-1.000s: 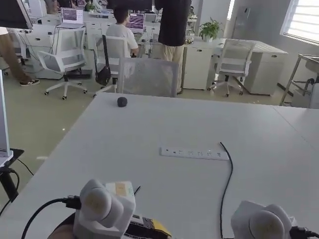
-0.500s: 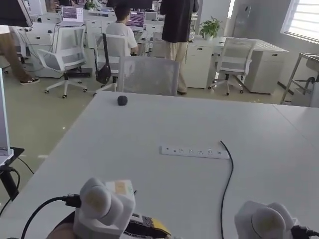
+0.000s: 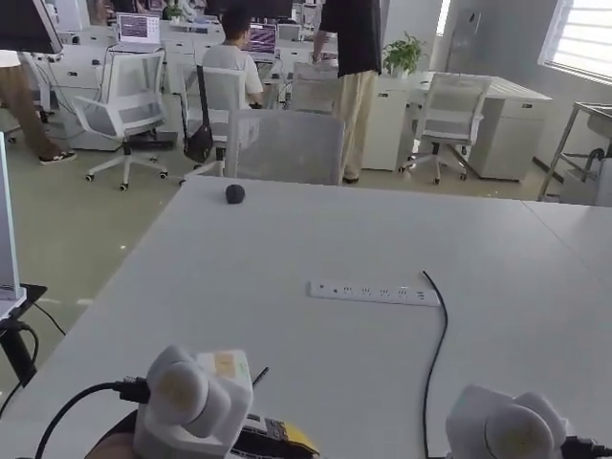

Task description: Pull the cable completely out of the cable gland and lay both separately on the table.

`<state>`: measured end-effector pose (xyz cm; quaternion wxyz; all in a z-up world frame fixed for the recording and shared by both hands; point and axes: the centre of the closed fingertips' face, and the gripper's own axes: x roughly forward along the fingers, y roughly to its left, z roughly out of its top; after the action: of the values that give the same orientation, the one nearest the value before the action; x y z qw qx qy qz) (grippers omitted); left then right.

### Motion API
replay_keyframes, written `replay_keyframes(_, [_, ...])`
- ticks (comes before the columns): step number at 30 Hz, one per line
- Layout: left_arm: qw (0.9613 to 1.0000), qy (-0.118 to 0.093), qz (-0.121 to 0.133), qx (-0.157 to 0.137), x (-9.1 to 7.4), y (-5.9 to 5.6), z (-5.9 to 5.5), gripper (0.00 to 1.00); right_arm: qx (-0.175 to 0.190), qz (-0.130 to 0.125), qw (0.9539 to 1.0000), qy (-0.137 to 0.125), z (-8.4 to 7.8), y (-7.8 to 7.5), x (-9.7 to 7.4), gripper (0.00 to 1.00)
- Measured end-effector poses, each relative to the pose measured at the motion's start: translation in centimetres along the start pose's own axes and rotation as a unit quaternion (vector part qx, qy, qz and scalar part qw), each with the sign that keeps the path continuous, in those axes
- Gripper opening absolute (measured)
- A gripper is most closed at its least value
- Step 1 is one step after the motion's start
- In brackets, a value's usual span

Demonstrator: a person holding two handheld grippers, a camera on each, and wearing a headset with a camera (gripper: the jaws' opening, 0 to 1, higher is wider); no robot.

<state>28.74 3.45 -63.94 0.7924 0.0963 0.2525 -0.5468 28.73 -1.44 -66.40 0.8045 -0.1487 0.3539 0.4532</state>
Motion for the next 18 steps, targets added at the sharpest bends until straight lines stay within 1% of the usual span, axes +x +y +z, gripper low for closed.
replay_keyframes(1, [1.0, 0.0, 0.0, 0.0, 0.0, 0.0, 0.0, 0.15, 0.006, 0.012, 0.9999, 0.0, 0.1, 0.4, 0.0, 0.06])
replay_keyframes(2, [1.0, 0.0, 0.0, 0.001, 0.0, -0.1, 0.1, 0.15, 0.009, 0.015, 0.9998, 0.006, 0.1, 0.6, 0.1, 0.13])
replay_keyframes(4, [1.0, 0.003, -0.001, 0.003, 0.0, -0.2, 0.0, 0.15, -0.03, 0.004, 0.9995, -0.004, 1.0, 0.6, -0.1, 0.18])
replay_keyframes(6, [1.0, 0.004, -0.002, 0.003, 0.0, -0.2, 0.0, 0.15, -0.042, 0.0, 0.9991, -0.007, 1.7, 0.9, -0.3, 0.2])
replay_keyframes(8, [1.0, 0.004, -0.003, 0.004, 0.0, -0.3, 0.0, 0.15, -0.075, -0.01, 0.9971, -0.011, 2.6, 1.0, -0.4, 0.19])
replay_keyframes(9, [1.0, 0.005, -0.003, 0.005, 0.0, -0.3, 0.1, 0.15, -0.091, -0.011, 0.9958, -0.006, 2.7, 1.1, -0.3, 0.17])
replay_keyframes(11, [0.9999, 0.006, -0.005, 0.007, 0.0, -0.5, 0.0, 0.15, -0.124, -0.017, 0.9921, 0.011, 2.8, 1.4, 0.1, 0.14])
replay_keyframes(12, [0.9999, 0.007, -0.006, 0.008, 0.1, -0.5, 0.0, 0.15, -0.146, -0.016, 0.989, 0.017, 2.9, 1.7, 0.5, 0.13])
replay_keyframes(14, [0.9999, 0.009, -0.007, 0.01, 0.2, -0.6, 0.0, 0.15, -0.175, -0.006, 0.9842, 0.027, 2.9, 2.3, 1.1, 0.11])
replay_keyframes(15, [0.9999, 0.01, -0.007, 0.011, 0.3, -0.6, 0.1, 0.15, -0.174, -0.009, 0.9843, 0.027, 3.0, 2.4, 1.2, 0.1])
replay_keyframes(17, [0.9999, 0.009, -0.006, 0.012, 0.2, -0.6, 0.2, 0.15, -0.185, -0.01, 0.982, 0.037, 2.9, 2.4, 1.5, 0.08])
replay_keyframes(18, [0.9999, 0.008, -0.006, 0.012, 0.2, -0.5, 0.3, 0.15, -0.186, -0.012, 0.9817, 0.038, 2.8, 2.3, 1.6, 0.02])
